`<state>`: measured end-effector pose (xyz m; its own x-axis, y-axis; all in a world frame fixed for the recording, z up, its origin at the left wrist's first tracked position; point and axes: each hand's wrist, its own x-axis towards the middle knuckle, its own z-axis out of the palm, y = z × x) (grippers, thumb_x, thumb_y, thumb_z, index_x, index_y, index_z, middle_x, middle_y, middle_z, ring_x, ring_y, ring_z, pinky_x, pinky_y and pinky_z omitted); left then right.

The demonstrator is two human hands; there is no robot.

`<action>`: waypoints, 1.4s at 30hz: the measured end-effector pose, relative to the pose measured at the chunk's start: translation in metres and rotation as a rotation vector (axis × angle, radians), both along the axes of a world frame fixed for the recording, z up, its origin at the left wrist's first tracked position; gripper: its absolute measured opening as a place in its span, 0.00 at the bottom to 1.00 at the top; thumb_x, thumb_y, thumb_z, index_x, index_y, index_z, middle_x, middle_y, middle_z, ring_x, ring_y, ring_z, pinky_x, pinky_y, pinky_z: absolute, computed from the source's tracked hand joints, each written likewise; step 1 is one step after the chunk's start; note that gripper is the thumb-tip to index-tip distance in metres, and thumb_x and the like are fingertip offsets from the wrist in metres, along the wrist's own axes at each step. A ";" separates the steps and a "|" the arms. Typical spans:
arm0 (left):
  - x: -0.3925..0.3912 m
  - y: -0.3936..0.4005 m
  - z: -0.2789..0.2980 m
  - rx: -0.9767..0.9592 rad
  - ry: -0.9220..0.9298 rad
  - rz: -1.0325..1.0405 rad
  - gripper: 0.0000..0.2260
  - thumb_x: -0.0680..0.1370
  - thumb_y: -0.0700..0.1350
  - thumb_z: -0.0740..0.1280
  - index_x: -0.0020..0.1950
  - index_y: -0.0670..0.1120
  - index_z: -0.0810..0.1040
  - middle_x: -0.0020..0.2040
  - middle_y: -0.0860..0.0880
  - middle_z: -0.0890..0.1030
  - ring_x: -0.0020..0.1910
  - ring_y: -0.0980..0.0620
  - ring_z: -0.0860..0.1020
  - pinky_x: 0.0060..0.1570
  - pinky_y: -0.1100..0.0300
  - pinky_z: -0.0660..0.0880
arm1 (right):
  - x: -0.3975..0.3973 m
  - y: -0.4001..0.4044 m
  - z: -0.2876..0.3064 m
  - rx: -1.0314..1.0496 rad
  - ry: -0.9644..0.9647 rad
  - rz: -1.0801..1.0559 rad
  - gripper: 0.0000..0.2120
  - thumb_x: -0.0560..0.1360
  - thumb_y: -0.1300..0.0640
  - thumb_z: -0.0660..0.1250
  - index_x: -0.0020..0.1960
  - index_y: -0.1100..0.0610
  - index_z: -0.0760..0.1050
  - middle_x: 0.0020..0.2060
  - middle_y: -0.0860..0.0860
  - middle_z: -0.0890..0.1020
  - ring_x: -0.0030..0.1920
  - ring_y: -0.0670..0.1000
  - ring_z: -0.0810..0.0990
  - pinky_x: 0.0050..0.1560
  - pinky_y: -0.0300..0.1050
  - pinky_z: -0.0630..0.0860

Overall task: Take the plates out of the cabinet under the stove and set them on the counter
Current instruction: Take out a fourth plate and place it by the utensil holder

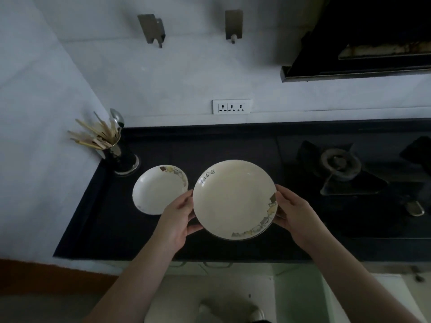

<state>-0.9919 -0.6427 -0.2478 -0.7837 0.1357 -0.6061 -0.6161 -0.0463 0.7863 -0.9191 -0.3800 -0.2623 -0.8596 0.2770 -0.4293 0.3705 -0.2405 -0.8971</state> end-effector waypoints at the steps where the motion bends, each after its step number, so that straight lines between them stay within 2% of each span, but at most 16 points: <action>1: -0.007 0.000 -0.006 -0.016 -0.010 0.006 0.10 0.82 0.47 0.63 0.58 0.58 0.81 0.53 0.51 0.85 0.50 0.49 0.84 0.36 0.49 0.83 | -0.006 -0.001 -0.003 0.001 -0.008 -0.007 0.14 0.83 0.56 0.58 0.61 0.44 0.78 0.52 0.48 0.86 0.51 0.49 0.85 0.43 0.43 0.82; 4: -0.036 0.004 -0.022 -0.091 -0.040 0.001 0.09 0.82 0.46 0.63 0.56 0.57 0.80 0.55 0.50 0.83 0.53 0.48 0.82 0.34 0.49 0.82 | -0.028 -0.009 -0.022 0.012 -0.053 -0.051 0.13 0.83 0.56 0.58 0.59 0.44 0.78 0.51 0.49 0.86 0.51 0.50 0.85 0.45 0.46 0.82; 9: -0.078 0.005 -0.046 -0.142 -0.007 -0.079 0.11 0.82 0.41 0.63 0.55 0.57 0.80 0.53 0.50 0.84 0.50 0.50 0.83 0.32 0.54 0.82 | -0.049 -0.014 -0.044 0.005 -0.115 -0.150 0.13 0.82 0.54 0.61 0.65 0.49 0.75 0.51 0.49 0.86 0.51 0.51 0.85 0.50 0.53 0.82; 11: -0.092 0.010 -0.055 -0.154 -0.001 -0.121 0.11 0.81 0.41 0.64 0.54 0.57 0.80 0.53 0.50 0.84 0.49 0.50 0.84 0.33 0.54 0.82 | -0.052 -0.008 -0.048 0.012 -0.134 -0.194 0.13 0.81 0.54 0.61 0.64 0.48 0.76 0.49 0.48 0.86 0.50 0.50 0.86 0.46 0.50 0.82; 15: -0.104 0.023 -0.074 -0.191 -0.018 -0.155 0.11 0.82 0.42 0.64 0.64 0.48 0.77 0.55 0.48 0.82 0.50 0.49 0.83 0.35 0.55 0.82 | -0.056 0.000 -0.059 0.031 -0.186 -0.239 0.12 0.82 0.56 0.61 0.62 0.47 0.77 0.47 0.47 0.87 0.47 0.48 0.86 0.40 0.44 0.82; 18: -0.112 0.031 -0.084 -0.208 -0.058 -0.163 0.11 0.81 0.42 0.64 0.63 0.49 0.78 0.55 0.48 0.82 0.50 0.49 0.82 0.33 0.56 0.81 | -0.064 0.004 -0.069 0.054 -0.228 -0.241 0.10 0.81 0.57 0.62 0.58 0.47 0.77 0.44 0.46 0.87 0.44 0.47 0.86 0.36 0.41 0.81; 20: -0.117 0.037 -0.090 -0.236 -0.075 -0.161 0.11 0.82 0.42 0.63 0.63 0.49 0.78 0.55 0.49 0.81 0.49 0.51 0.81 0.31 0.58 0.80 | -0.071 0.010 -0.078 0.086 -0.266 -0.234 0.10 0.80 0.58 0.63 0.58 0.47 0.77 0.44 0.47 0.87 0.45 0.49 0.86 0.37 0.42 0.81; 23: -0.121 0.048 -0.098 -0.268 -0.089 -0.149 0.13 0.81 0.42 0.64 0.65 0.49 0.77 0.61 0.48 0.79 0.52 0.50 0.80 0.32 0.57 0.81 | -0.080 0.018 -0.092 0.088 -0.299 -0.211 0.12 0.79 0.60 0.64 0.60 0.50 0.77 0.47 0.50 0.86 0.47 0.50 0.86 0.41 0.45 0.81; 29: -0.125 0.062 -0.111 -0.256 -0.215 -0.056 0.13 0.80 0.40 0.65 0.63 0.51 0.78 0.64 0.46 0.78 0.48 0.51 0.78 0.33 0.53 0.82 | -0.095 0.038 -0.117 0.104 -0.332 -0.196 0.12 0.79 0.60 0.64 0.60 0.50 0.77 0.45 0.49 0.86 0.42 0.47 0.86 0.34 0.40 0.81; 33: -0.125 0.069 -0.116 -0.255 -0.261 -0.027 0.12 0.80 0.39 0.65 0.62 0.51 0.78 0.64 0.47 0.77 0.49 0.50 0.77 0.35 0.51 0.82 | -0.105 0.047 -0.129 0.126 -0.352 -0.175 0.14 0.79 0.59 0.64 0.64 0.52 0.76 0.47 0.50 0.85 0.47 0.51 0.85 0.41 0.47 0.82; 37: -0.127 0.075 -0.117 -0.251 -0.260 -0.007 0.12 0.80 0.39 0.65 0.62 0.50 0.77 0.65 0.45 0.76 0.60 0.45 0.77 0.38 0.50 0.82 | -0.114 0.055 -0.142 0.151 -0.362 -0.155 0.16 0.79 0.58 0.65 0.65 0.52 0.75 0.49 0.50 0.84 0.48 0.51 0.84 0.45 0.50 0.83; 40: -0.129 0.080 -0.116 -0.266 -0.264 -0.004 0.12 0.80 0.40 0.65 0.63 0.50 0.77 0.67 0.45 0.76 0.64 0.44 0.76 0.45 0.47 0.82 | -0.119 0.059 -0.149 0.173 -0.372 -0.148 0.17 0.78 0.57 0.66 0.66 0.51 0.74 0.49 0.49 0.84 0.48 0.50 0.84 0.42 0.46 0.82; 42: -0.130 0.081 -0.116 -0.276 -0.261 -0.011 0.13 0.80 0.40 0.65 0.64 0.50 0.77 0.67 0.45 0.75 0.64 0.43 0.75 0.46 0.47 0.82 | -0.121 0.061 -0.152 0.173 -0.373 -0.150 0.17 0.78 0.57 0.66 0.66 0.50 0.74 0.48 0.48 0.84 0.47 0.49 0.84 0.38 0.43 0.81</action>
